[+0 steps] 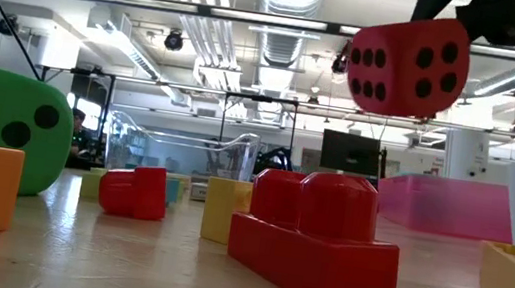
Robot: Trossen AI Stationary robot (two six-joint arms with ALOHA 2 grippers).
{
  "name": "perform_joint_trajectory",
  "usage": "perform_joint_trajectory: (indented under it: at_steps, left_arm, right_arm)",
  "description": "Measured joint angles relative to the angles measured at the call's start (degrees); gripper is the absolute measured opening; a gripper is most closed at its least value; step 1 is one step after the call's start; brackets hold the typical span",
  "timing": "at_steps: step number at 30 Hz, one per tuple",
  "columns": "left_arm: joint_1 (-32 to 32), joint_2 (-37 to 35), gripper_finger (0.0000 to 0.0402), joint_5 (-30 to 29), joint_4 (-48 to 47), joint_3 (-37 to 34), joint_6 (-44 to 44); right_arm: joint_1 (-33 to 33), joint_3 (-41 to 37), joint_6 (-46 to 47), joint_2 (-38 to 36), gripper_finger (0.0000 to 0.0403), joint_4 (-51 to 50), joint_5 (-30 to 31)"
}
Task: Pick & Place Toys
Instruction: Put the red dice into the red bin
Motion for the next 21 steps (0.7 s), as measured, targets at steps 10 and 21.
perform_joint_trajectory:
  at_steps: [10, 21]
  left_arm:
    - [0.0, 0.0, 0.0197, 0.3, 0.0, 0.0, 0.2]
    - [0.0, 0.0, 0.0197, -0.7, 0.0, 0.0, 0.9]
  right_arm:
    - [-6.1, 2.9, -2.2, -2.6, 0.015, -15.7, 1.1]
    - [-17.0, 7.2, -6.5, -1.7, 0.0143, -29.9, 0.6]
